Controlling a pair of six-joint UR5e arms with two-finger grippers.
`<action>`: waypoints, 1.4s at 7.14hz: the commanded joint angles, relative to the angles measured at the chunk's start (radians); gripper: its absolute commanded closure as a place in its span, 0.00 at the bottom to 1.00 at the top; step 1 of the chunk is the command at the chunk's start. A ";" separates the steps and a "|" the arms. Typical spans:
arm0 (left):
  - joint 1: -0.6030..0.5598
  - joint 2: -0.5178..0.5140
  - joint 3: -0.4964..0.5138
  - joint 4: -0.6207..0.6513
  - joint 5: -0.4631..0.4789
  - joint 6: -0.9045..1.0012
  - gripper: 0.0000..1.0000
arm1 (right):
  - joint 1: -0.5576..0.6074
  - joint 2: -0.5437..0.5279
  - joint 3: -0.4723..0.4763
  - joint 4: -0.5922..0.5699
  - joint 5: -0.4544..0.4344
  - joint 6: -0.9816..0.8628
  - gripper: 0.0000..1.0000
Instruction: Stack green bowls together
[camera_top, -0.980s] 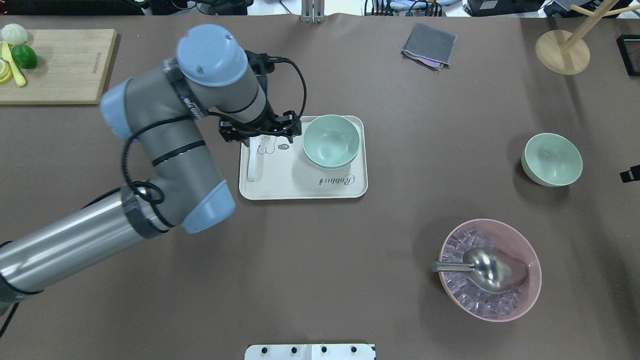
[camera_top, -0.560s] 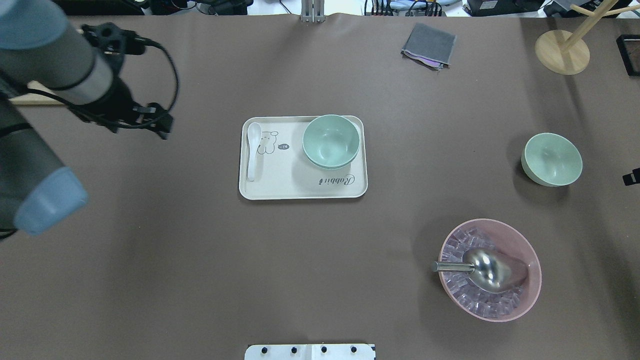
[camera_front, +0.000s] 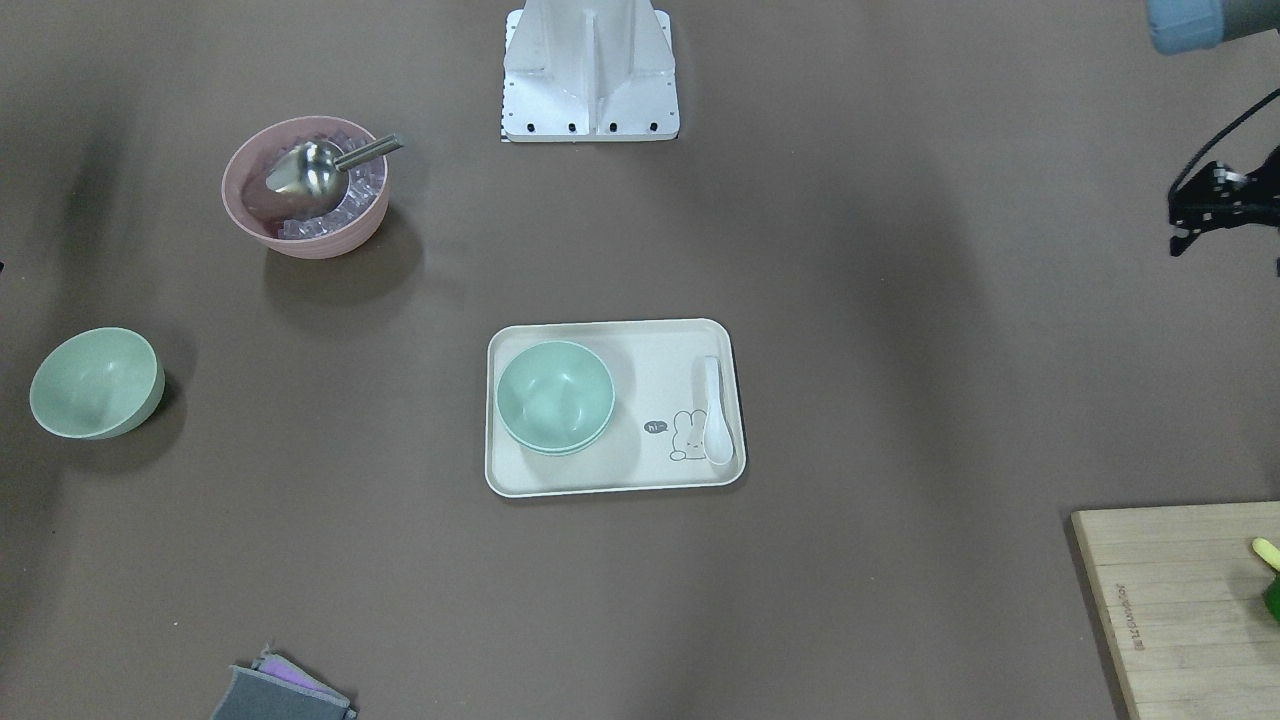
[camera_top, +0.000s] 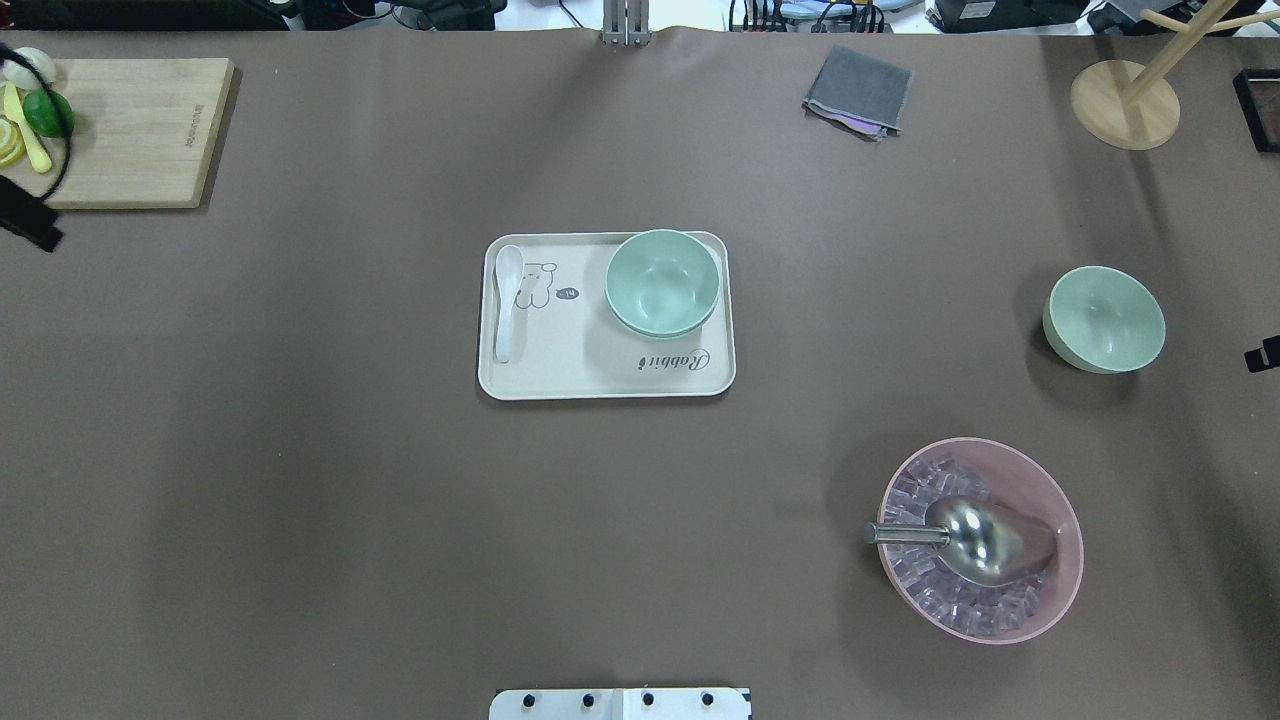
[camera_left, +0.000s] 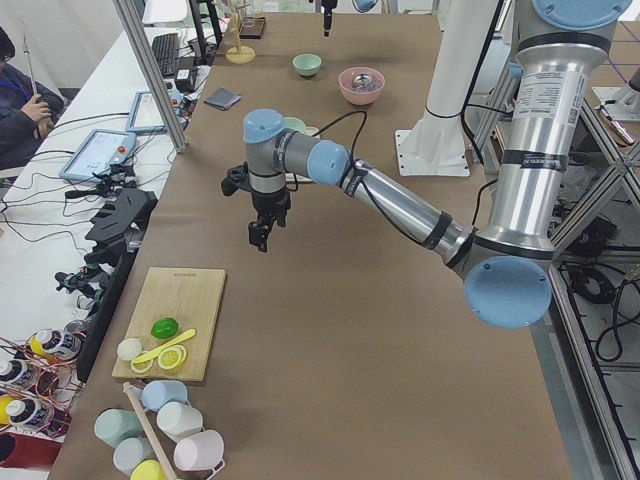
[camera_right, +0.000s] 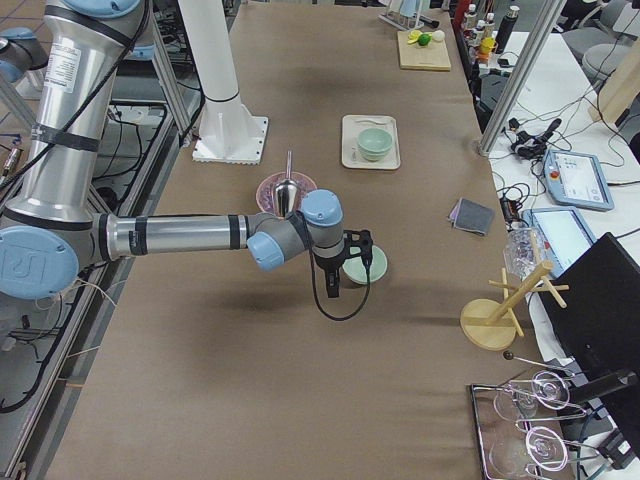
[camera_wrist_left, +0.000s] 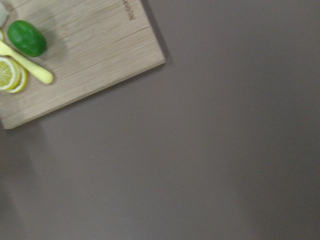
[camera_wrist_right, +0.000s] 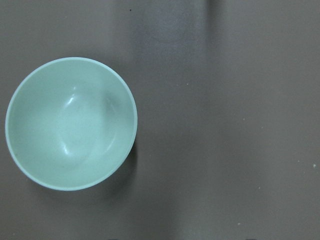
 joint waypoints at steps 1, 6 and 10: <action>-0.061 0.041 0.014 -0.004 -0.008 0.090 0.02 | -0.016 0.161 -0.145 -0.003 -0.035 0.032 0.20; -0.092 0.097 0.011 -0.070 -0.009 0.090 0.02 | -0.102 0.256 -0.244 0.005 -0.029 0.118 0.38; -0.092 0.095 0.013 -0.071 -0.008 0.090 0.02 | -0.114 0.213 -0.244 0.055 -0.032 0.115 0.55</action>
